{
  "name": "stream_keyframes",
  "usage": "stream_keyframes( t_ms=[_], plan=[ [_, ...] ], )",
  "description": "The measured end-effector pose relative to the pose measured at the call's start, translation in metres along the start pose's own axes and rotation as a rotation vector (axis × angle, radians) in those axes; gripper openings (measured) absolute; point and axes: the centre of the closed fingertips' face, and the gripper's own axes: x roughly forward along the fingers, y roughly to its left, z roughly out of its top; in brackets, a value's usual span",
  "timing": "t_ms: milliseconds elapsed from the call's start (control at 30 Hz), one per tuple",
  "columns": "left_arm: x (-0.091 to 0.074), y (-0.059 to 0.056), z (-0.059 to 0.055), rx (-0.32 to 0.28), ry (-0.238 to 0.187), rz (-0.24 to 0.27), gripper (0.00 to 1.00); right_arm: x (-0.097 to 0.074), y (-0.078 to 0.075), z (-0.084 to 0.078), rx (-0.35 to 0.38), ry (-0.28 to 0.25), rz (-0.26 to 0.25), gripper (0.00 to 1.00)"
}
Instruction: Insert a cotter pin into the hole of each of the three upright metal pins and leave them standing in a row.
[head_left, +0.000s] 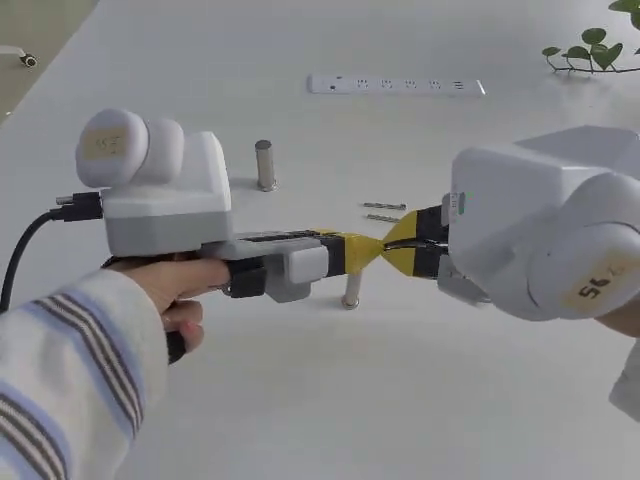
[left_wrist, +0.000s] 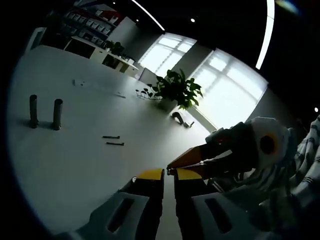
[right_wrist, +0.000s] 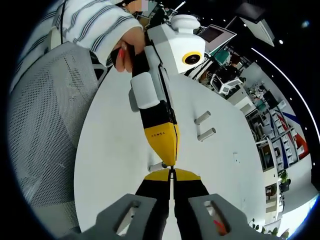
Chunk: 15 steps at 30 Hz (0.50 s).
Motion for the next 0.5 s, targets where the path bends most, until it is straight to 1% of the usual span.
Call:
stream_keyframes(
  t_ms=[100, 167, 500],
  plan=[
    [0.0011, 0.0007, -0.0043, -0.002, 0.014, 0.002, 0.01, 0.0004, 0.0007, 0.0024, 0.000, -0.006, 0.001, 0.00],
    [0.0009, 0.0019, -0.0048, -0.005, 0.011, 0.007, 0.01, 0.0015, 0.0015, 0.0023, -0.012, 0.000, 0.001, 0.00],
    [-0.0001, 0.0027, -0.0063, -0.034, 0.017, 0.006, 0.00, 0.0025, 0.0038, 0.0030, -0.008, 0.002, 0.005, 0.00]
  ],
)
